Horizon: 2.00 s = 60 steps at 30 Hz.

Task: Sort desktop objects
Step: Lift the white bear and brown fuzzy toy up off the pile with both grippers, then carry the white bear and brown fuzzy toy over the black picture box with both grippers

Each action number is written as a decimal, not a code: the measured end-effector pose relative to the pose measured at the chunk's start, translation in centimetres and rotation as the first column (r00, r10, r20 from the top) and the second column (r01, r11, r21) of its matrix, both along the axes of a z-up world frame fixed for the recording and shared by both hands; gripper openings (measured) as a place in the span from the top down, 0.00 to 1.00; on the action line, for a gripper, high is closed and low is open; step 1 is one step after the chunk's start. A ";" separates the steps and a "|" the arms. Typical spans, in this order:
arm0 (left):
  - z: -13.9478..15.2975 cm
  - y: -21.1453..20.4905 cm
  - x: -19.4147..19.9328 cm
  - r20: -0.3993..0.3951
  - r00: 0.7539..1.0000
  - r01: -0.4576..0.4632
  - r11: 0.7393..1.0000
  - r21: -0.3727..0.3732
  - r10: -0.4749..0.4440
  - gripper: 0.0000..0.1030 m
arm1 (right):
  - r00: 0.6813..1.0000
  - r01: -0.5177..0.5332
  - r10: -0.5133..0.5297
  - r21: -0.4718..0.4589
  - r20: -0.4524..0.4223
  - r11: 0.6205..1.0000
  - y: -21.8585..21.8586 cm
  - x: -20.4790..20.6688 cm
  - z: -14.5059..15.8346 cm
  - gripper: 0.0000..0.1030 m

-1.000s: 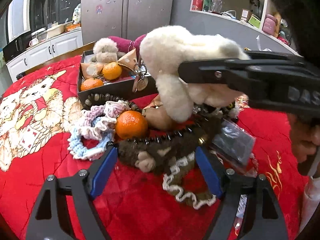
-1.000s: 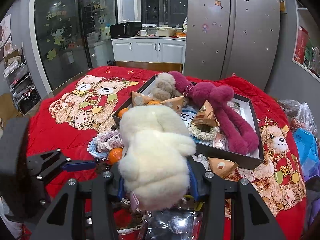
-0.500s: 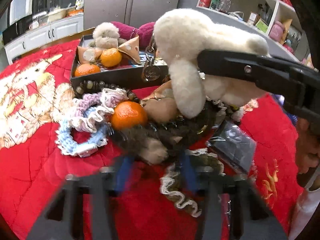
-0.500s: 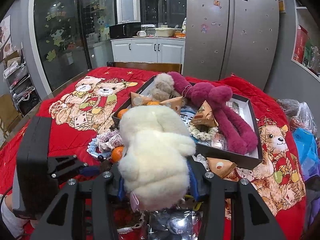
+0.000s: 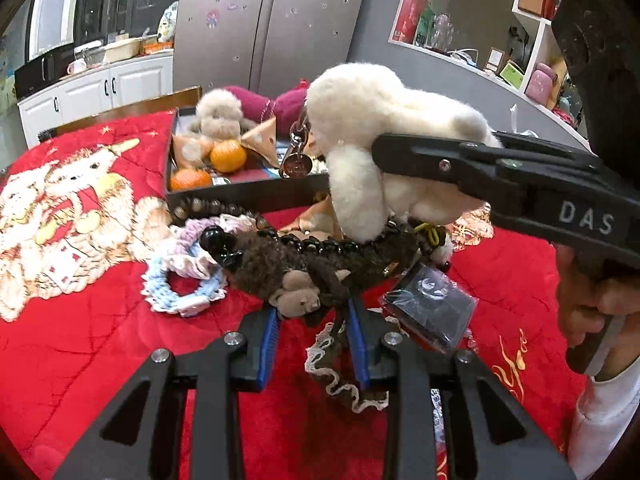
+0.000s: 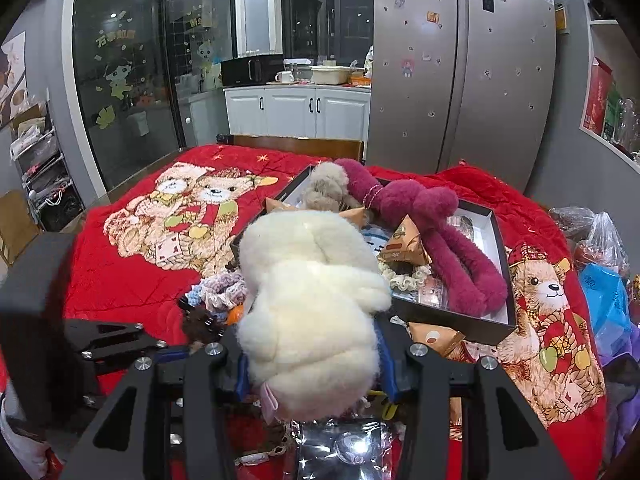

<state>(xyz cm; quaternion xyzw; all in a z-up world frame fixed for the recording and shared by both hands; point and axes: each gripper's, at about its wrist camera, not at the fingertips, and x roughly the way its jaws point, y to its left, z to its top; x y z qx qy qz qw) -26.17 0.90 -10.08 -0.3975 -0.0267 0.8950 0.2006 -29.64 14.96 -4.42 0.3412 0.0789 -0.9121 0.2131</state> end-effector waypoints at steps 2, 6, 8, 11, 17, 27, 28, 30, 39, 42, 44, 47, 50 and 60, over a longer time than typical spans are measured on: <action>0.5 -0.3 0.3 -0.006 1.000 -0.006 1.000 0.014 0.006 0.70 | 1.000 0.002 -0.002 -0.010 -0.010 1.000 0.2 0.1 0.4 0.53; 1.4 -0.6 1.0 -0.026 1.000 -0.014 1.000 0.014 0.015 0.70 | 0.999 0.006 -0.006 -0.025 -0.033 1.000 0.2 0.7 1.3 0.53; 1.7 -0.7 1.0 -0.035 0.999 -0.018 1.000 0.014 0.019 0.70 | 0.999 0.004 -0.005 -0.033 -0.042 0.999 0.1 1.0 1.7 0.53; 2.3 -0.8 1.4 -0.043 0.999 -0.023 1.000 0.019 0.024 0.70 | 0.999 0.002 -0.004 -0.038 -0.052 0.999 -0.1 1.4 2.3 0.53; 4.0 -1.3 2.7 -0.080 0.996 -0.036 0.999 0.029 0.038 0.70 | 0.997 0.009 -0.012 -0.048 -0.075 0.999 -0.5 2.3 3.9 0.53; 7.6 -2.9 4.3 -0.148 0.986 -0.078 0.996 0.030 0.082 0.70 | 0.988 0.040 -0.049 -0.063 -0.147 0.997 -0.6 4.3 7.7 0.53; 8.1 -3.3 4.4 -0.156 0.983 -0.092 0.995 0.031 0.096 0.70 | 0.986 0.044 -0.054 -0.067 -0.156 0.997 -0.4 4.6 8.2 0.53; 8.9 -3.8 4.3 -0.164 0.980 -0.109 0.994 0.033 0.113 0.70 | 0.983 0.052 -0.063 -0.071 -0.171 0.996 -0.3 5.0 8.9 0.53; 12.3 -5.4 3.3 -0.210 0.960 -0.186 0.982 0.019 0.186 0.70 | 0.968 0.121 -0.135 -0.077 -0.213 0.990 1.4 6.0 11.3 0.53; 12.8 -5.1 3.0 -0.218 0.956 -0.203 0.979 -0.008 0.196 0.70 | 0.965 0.137 -0.152 -0.081 -0.216 0.987 2.0 6.1 11.5 0.53; 12.9 -4.8 2.9 -0.220 0.957 -0.201 0.979 -0.019 0.192 0.70 | 0.964 0.145 -0.159 -0.082 -0.211 0.986 2.3 6.1 11.6 0.53; 13.2 -4.6 2.8 -0.226 0.956 -0.197 0.980 -0.012 0.189 0.70 | 0.965 0.145 -0.158 -0.077 -0.208 0.986 2.4 6.1 11.5 0.53; 13.4 -4.4 2.6 -0.231 0.955 -0.195 0.981 -0.013 0.187 0.70 | 0.968 0.139 -0.148 -0.062 -0.204 0.988 2.2 5.9 11.3 0.53; 13.2 -2.9 -0.4 -0.216 0.960 -0.192 0.981 -0.031 0.181 0.69 | 0.969 0.156 -0.163 -0.049 -0.184 0.986 1.9 3.8 10.7 0.53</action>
